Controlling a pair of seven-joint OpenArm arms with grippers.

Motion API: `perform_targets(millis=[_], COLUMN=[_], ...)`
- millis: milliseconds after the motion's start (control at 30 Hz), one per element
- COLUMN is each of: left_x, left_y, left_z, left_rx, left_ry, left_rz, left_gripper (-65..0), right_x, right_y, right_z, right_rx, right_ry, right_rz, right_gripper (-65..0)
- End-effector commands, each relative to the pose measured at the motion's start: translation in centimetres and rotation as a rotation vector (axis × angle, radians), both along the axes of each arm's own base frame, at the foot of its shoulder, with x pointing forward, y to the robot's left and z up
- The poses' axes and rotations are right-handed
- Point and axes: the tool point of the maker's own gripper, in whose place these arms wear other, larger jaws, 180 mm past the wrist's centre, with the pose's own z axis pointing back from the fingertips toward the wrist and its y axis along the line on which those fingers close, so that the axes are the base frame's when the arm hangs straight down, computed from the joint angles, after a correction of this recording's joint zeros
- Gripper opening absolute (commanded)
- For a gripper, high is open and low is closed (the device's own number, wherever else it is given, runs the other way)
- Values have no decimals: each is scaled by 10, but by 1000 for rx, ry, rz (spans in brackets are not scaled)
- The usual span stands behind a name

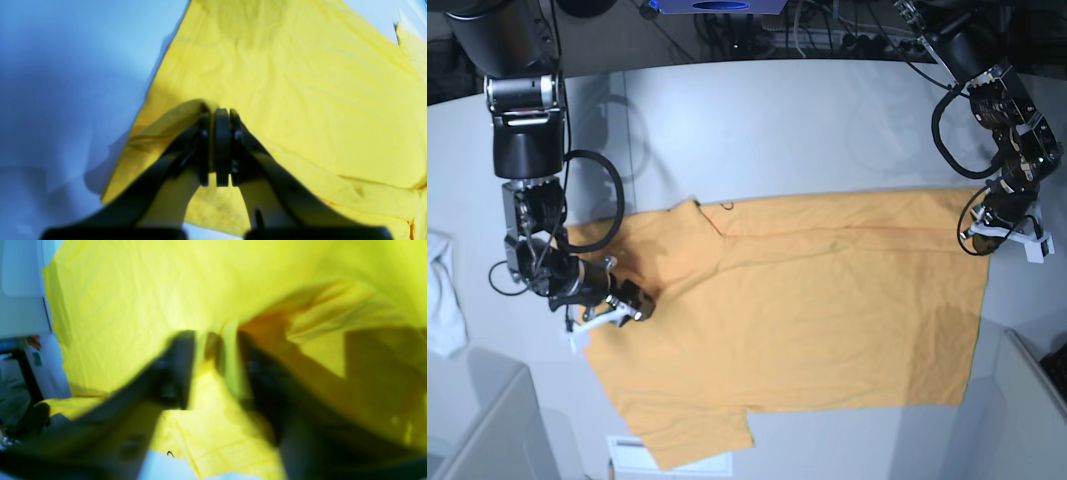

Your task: Fold the T-shirt properly

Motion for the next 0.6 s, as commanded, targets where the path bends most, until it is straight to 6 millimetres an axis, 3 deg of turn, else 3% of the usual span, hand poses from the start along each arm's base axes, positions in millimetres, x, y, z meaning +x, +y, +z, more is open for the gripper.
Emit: perform_targets(millis=[0, 67, 200, 300, 367, 467, 567], left_x=[9, 9, 18, 31, 41, 41, 10], left_y=[8, 9, 9, 9, 9, 10, 22], left_z=[20, 20, 29, 42, 55, 78, 89], left_rx=[29, 30, 28, 25, 32, 71, 129], left_ry=[-59, -62, -91, -130, -168, -217, -232], left_rz=[3, 5, 7, 10, 9, 5, 53], left_gripper=[-650, -545, -263, -122, -72, -71, -71], right_x=[15, 16, 14, 7, -1, -19, -42], right_y=[-5, -12, -40, -61, -79, -92, -106], right_z=[21, 20, 21, 29, 44, 57, 59], right_rx=[6, -7, -93, -156, -183, -191, -193], right_ry=[-64, -106, -215, -265, -335, -375, -369], right_rz=[-11, -51, -166, -291, -382, -479, -539], right_gripper=[-344, -320, -384, -423, -423, -426, -426])
